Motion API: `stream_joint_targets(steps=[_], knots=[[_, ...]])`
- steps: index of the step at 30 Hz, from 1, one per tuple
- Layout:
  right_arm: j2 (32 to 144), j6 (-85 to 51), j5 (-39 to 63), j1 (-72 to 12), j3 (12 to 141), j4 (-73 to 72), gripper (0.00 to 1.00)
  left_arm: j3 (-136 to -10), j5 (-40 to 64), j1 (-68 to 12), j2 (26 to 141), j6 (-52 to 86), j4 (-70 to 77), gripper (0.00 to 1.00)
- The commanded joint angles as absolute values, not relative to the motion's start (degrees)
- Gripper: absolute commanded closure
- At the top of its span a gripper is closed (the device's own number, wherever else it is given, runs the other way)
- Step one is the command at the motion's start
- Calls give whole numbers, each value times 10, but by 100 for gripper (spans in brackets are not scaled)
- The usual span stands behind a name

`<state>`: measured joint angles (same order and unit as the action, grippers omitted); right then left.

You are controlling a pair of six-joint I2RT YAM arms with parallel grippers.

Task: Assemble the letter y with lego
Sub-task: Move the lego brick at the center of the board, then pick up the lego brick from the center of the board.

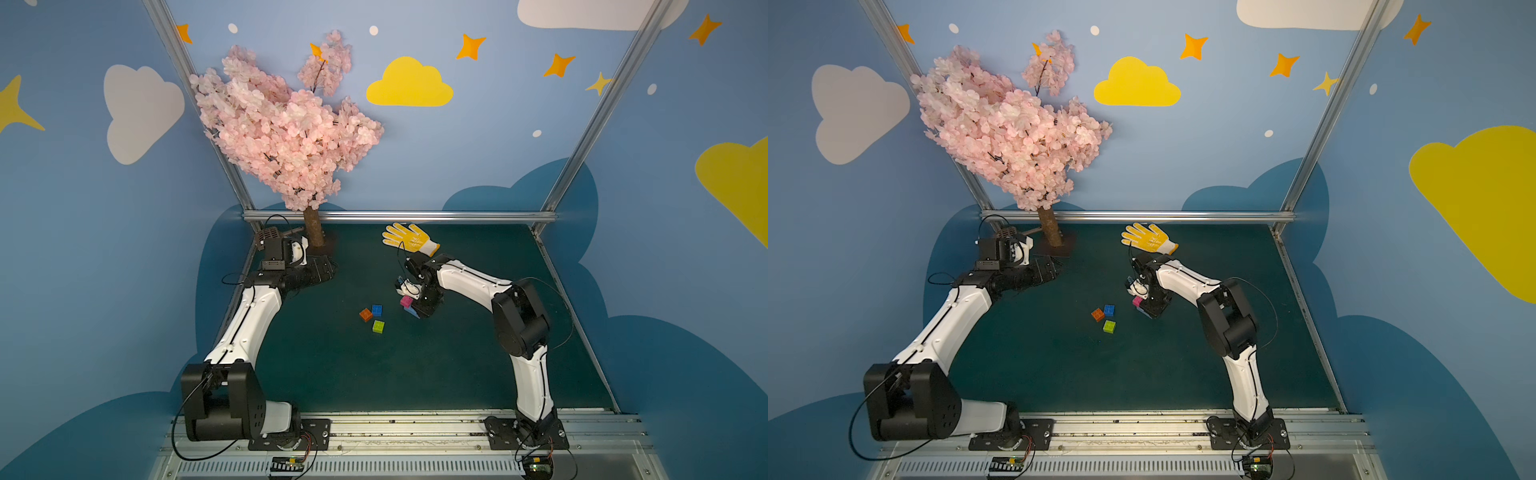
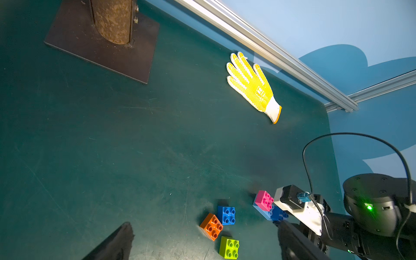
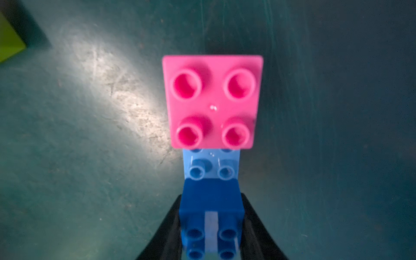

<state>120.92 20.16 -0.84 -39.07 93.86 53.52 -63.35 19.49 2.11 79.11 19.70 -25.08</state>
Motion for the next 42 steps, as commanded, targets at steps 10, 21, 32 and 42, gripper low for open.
stream_joint_targets(steps=[10, 21, 32, 42], knots=[[1153, 187, 23, -385, 928, 509, 52, -634, 193, 14, 782, 188, -259, 1], [1183, 201, 39, -388, 986, 535, 50, -646, 138, -53, 784, 159, -304, 2], [1242, 198, 28, -390, 1000, 508, 51, -600, 83, -107, 748, 195, -312, 3], [1272, 196, 21, -394, 1008, 510, 51, -584, 57, -160, 778, 220, -290, 4]])
